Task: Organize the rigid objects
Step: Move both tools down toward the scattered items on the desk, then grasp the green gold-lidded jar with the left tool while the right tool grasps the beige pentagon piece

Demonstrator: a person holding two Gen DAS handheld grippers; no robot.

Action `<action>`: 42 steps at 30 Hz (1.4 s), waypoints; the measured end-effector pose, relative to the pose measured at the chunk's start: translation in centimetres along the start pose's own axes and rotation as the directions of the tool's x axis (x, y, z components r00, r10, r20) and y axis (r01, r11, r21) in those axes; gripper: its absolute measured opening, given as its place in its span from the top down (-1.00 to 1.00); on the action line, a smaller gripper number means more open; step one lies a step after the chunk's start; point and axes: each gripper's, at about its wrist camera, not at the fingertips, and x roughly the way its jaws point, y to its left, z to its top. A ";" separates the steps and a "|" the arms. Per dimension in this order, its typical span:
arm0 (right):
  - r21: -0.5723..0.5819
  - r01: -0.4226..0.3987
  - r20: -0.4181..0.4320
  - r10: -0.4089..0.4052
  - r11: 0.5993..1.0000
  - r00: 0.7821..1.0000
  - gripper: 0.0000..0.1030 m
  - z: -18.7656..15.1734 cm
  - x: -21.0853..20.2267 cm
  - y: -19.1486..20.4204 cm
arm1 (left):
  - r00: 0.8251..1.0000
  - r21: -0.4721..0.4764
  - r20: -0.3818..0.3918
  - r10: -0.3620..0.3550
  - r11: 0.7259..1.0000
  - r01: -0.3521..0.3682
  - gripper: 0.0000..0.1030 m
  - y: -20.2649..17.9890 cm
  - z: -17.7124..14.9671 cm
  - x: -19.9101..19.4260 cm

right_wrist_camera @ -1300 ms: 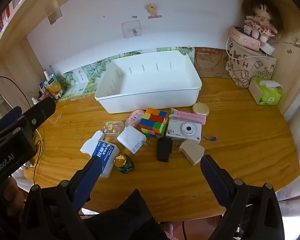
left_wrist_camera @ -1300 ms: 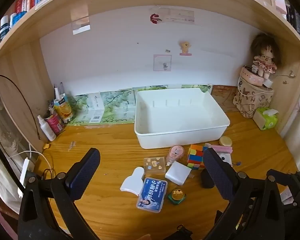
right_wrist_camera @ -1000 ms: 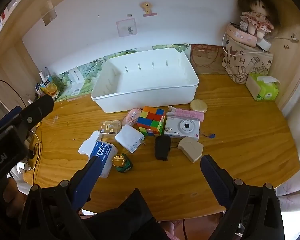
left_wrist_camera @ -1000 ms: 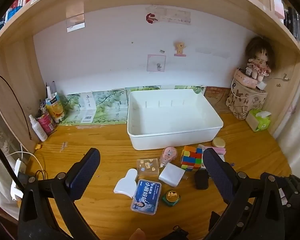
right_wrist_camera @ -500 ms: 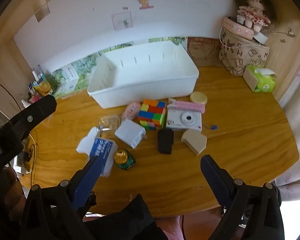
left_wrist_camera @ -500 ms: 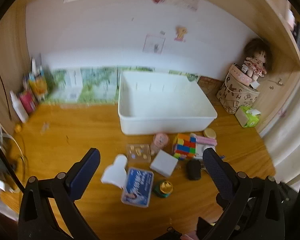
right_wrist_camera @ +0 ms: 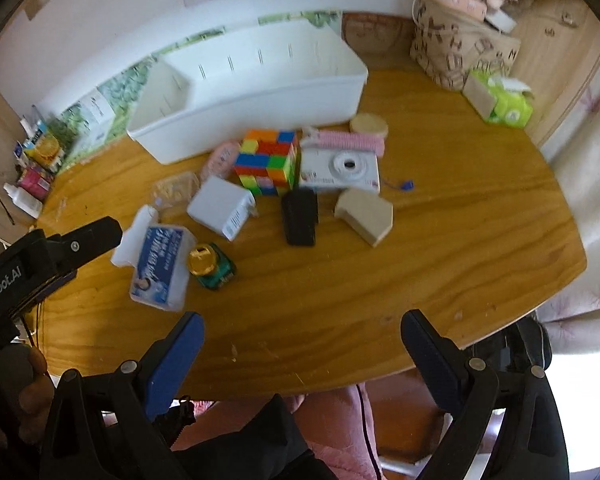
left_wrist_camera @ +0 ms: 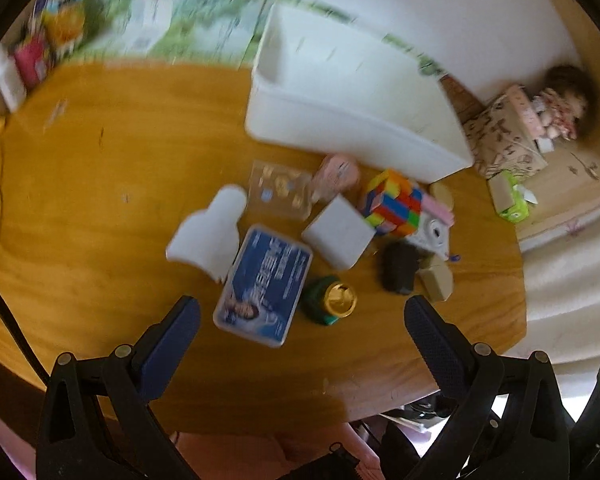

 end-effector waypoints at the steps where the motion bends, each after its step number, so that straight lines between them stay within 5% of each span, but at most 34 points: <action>1: 0.001 -0.001 -0.014 0.001 1.000 1.000 -0.92 0.0 0.4 -0.2 | 1.000 -0.017 -0.017 0.005 1.000 -0.006 -0.97 0.3 0.0 0.5; 14: -0.001 -0.035 -0.196 0.034 0.999 0.980 -0.92 2.8 6.2 -3.4 | 0.977 -0.164 -0.181 0.110 0.976 -0.140 -0.94 0.0 -0.3 4.3; 24: -0.118 -0.067 -0.319 0.026 0.991 0.948 -0.92 6.0 10.3 -5.8 | 0.970 -0.273 -0.202 0.136 0.943 -0.189 -0.82 -2.7 0.1 6.0; 42: -0.334 -0.200 -0.440 0.036 0.921 0.897 -0.27 10.4 15.5 -5.9 | 0.958 -0.505 -0.253 0.137 0.825 -0.252 0.12 -2.2 -0.3 9.5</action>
